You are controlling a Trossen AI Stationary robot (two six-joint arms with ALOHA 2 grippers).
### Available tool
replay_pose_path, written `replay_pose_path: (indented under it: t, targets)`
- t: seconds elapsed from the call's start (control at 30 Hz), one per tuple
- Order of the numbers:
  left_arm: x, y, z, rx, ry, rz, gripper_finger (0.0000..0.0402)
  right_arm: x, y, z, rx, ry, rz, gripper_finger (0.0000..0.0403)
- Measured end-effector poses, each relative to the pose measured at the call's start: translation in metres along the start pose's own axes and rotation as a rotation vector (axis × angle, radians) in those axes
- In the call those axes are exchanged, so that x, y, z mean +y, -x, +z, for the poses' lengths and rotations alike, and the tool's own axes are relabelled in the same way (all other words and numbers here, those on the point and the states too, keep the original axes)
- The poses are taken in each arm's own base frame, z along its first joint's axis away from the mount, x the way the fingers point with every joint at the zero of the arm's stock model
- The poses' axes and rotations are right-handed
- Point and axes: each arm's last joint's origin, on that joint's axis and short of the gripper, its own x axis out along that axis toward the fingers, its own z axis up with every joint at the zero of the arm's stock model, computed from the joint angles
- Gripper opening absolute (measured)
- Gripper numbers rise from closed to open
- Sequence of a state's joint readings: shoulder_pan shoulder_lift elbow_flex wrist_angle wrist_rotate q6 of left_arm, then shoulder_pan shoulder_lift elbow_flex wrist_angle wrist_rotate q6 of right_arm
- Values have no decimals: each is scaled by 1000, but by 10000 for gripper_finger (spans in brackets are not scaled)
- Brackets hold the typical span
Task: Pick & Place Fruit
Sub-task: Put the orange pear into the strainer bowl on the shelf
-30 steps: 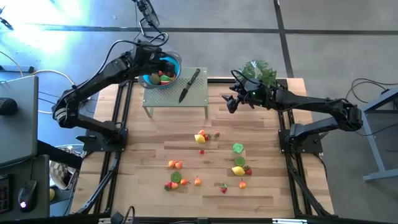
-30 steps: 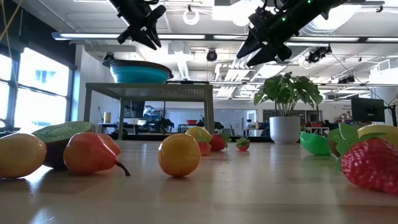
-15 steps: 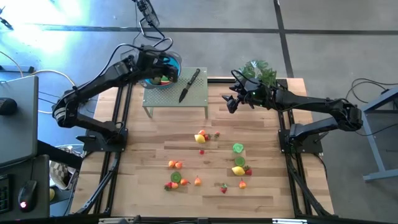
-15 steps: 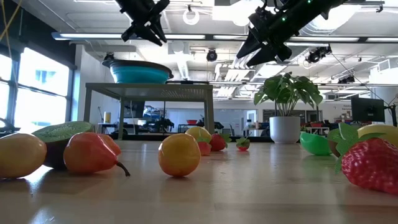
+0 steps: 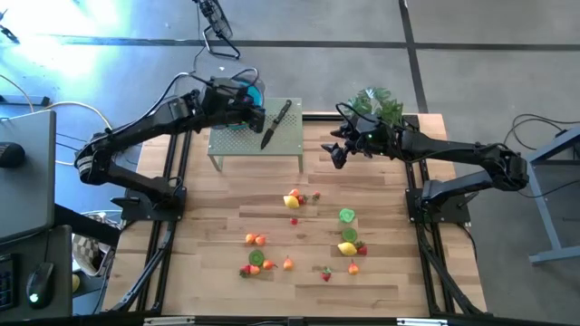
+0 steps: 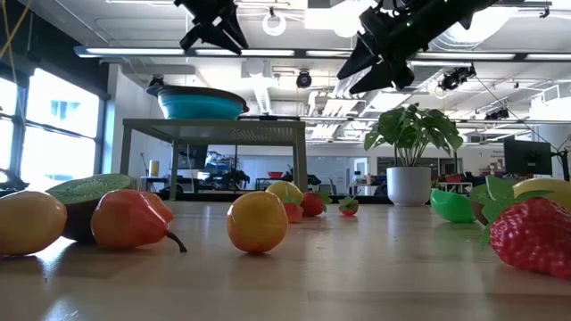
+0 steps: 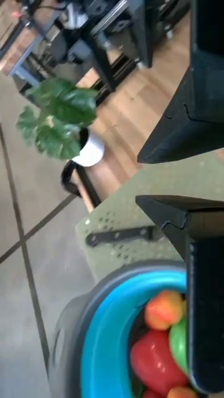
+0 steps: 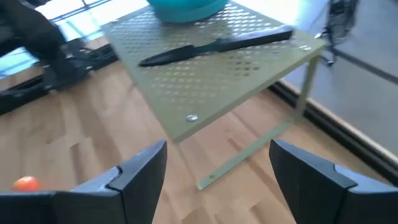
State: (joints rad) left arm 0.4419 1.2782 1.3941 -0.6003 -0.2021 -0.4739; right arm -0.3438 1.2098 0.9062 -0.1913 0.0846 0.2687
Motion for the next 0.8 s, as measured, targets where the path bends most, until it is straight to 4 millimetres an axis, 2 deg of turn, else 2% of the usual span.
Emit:
replay_pose_path:
  t: [0.4, 0.8]
  targets:
    - [-38, 15, -20, 20, -86, -99, 90, 5, 0, -1, 12, 19, 48, 276]
    - [-51, 39, -45, 151, -206, -132, 90, 5, 0, -2, 20, -28, 48, 276]
